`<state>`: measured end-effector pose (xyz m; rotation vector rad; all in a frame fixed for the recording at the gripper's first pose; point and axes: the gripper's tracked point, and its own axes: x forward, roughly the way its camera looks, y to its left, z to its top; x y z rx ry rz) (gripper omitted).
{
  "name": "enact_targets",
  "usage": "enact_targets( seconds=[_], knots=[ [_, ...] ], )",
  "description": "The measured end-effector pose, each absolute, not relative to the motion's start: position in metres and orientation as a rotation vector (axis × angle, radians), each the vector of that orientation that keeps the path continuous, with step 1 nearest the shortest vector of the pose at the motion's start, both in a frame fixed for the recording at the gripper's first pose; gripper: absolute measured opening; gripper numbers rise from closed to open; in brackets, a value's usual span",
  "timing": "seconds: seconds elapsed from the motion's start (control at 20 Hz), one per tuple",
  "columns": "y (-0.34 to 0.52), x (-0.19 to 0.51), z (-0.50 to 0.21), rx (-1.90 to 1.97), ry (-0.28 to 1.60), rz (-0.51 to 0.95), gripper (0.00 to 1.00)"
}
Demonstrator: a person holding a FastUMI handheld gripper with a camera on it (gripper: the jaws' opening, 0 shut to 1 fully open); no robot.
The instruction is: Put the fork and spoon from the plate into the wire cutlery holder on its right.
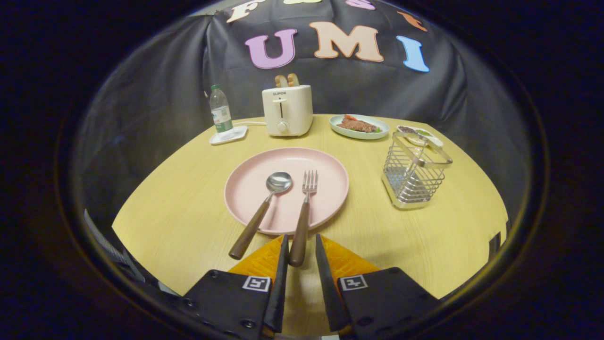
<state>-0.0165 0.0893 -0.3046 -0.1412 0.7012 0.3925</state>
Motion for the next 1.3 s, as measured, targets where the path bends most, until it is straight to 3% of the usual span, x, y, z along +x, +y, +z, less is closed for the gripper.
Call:
enact_targets(
  seconds=[0.05, 0.25, 0.5, 1.3],
  knots=[
    [0.087, -0.016, -0.304, -0.152, 0.698, 0.386, 0.39],
    [0.083, -0.013, -0.304, -0.166, 0.724, 0.359, 0.14],
    [0.081, -0.006, -0.301, -0.198, 0.727, 0.351, 0.04],
    [0.038, -0.002, -0.209, -0.155, 0.786, 0.392, 0.03]
  ],
)
